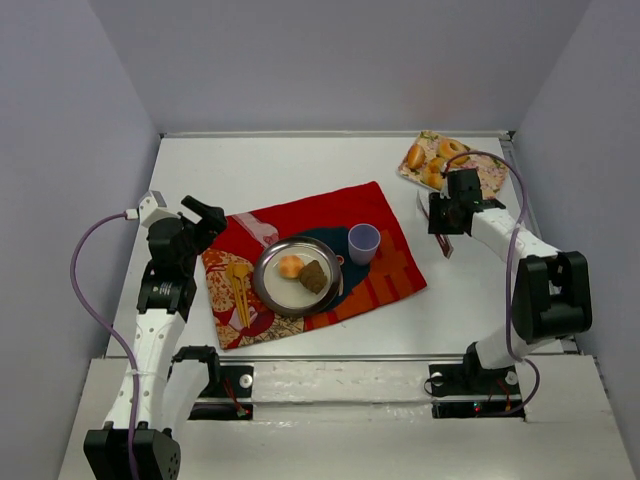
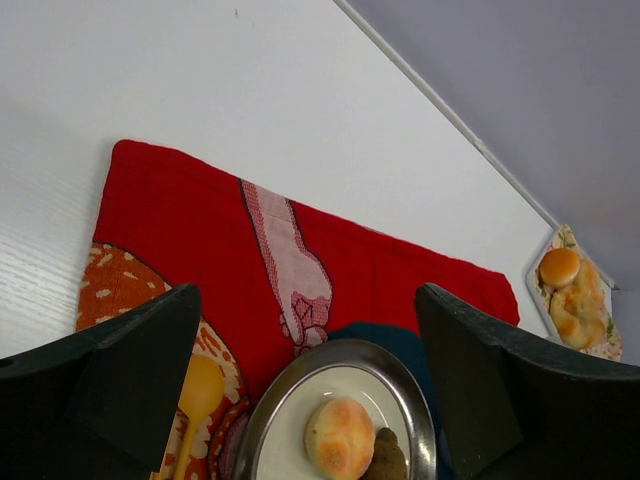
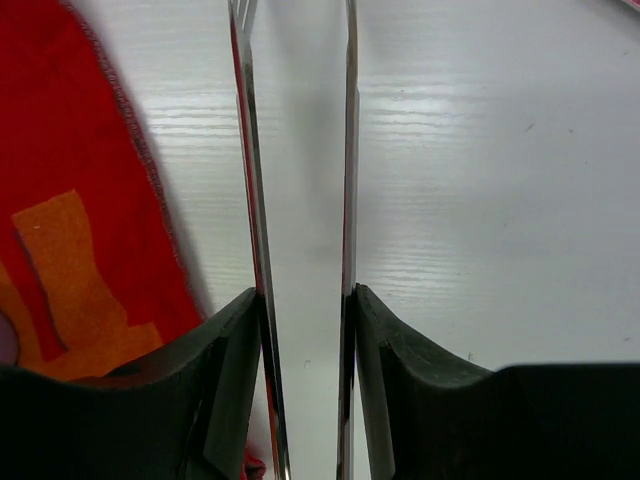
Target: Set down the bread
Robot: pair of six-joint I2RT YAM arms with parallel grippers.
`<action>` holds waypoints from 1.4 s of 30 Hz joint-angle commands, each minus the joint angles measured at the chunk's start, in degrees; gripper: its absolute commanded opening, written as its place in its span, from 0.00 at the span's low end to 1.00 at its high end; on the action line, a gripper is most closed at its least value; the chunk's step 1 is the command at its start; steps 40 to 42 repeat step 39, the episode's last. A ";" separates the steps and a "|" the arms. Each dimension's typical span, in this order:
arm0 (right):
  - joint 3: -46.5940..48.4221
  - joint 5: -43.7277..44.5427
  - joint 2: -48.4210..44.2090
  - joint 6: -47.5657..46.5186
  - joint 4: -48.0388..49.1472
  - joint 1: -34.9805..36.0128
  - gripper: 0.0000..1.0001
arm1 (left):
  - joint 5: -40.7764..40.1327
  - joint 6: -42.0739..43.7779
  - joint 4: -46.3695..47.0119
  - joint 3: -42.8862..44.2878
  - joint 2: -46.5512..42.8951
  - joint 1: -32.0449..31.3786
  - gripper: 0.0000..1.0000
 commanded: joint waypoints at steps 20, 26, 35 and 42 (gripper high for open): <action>-5.62 0.19 -23.46 5.24 2.24 -0.39 1.00 | -0.10 0.85 2.06 -0.66 0.13 0.10 0.99; -10.54 3.27 -36.22 14.80 3.99 -0.39 1.00 | -0.36 0.93 1.79 -0.39 1.01 0.10 0.99; -21.00 8.29 -56.44 19.05 11.27 -0.39 1.00 | -3.78 0.67 0.30 0.48 1.01 0.10 0.99; -22.50 9.26 -59.61 18.61 12.17 -0.39 1.00 | -5.37 0.67 -0.23 0.84 1.18 0.10 0.99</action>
